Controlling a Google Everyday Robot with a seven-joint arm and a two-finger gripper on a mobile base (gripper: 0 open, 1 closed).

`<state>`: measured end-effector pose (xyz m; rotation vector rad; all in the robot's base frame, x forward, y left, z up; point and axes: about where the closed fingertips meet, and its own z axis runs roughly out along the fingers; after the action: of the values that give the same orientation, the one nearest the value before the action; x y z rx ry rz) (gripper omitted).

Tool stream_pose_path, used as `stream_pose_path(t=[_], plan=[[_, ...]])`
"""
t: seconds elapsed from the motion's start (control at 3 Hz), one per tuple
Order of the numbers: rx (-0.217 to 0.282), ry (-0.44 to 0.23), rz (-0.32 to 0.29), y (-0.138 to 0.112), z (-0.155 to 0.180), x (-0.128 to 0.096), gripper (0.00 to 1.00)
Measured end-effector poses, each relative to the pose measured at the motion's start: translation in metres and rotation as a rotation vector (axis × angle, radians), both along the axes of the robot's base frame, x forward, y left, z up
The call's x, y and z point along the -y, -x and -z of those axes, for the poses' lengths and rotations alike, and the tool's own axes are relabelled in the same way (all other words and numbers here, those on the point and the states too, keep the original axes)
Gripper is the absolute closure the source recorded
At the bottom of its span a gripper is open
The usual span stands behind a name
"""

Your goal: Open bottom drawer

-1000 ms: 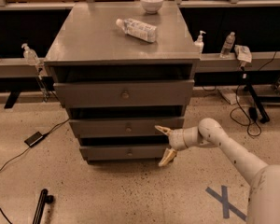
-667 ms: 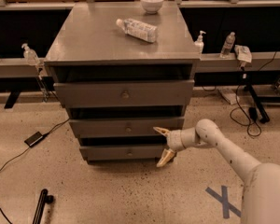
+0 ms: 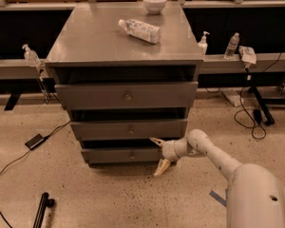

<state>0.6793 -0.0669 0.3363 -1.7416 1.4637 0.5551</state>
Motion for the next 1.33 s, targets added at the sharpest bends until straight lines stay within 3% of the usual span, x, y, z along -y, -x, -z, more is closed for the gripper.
stream_pose_path(t=[0.33,0.67,1.0,1.33], plan=[[0.013,0.042,-0.031,0.000,0.029,0.001,0.00],[0.078,0.102,-0.033,-0.005,0.052,0.009,0.00],[0.173,0.135,0.032,-0.019,0.071,0.031,0.00],[0.173,0.135,0.032,-0.019,0.071,0.031,0.00]])
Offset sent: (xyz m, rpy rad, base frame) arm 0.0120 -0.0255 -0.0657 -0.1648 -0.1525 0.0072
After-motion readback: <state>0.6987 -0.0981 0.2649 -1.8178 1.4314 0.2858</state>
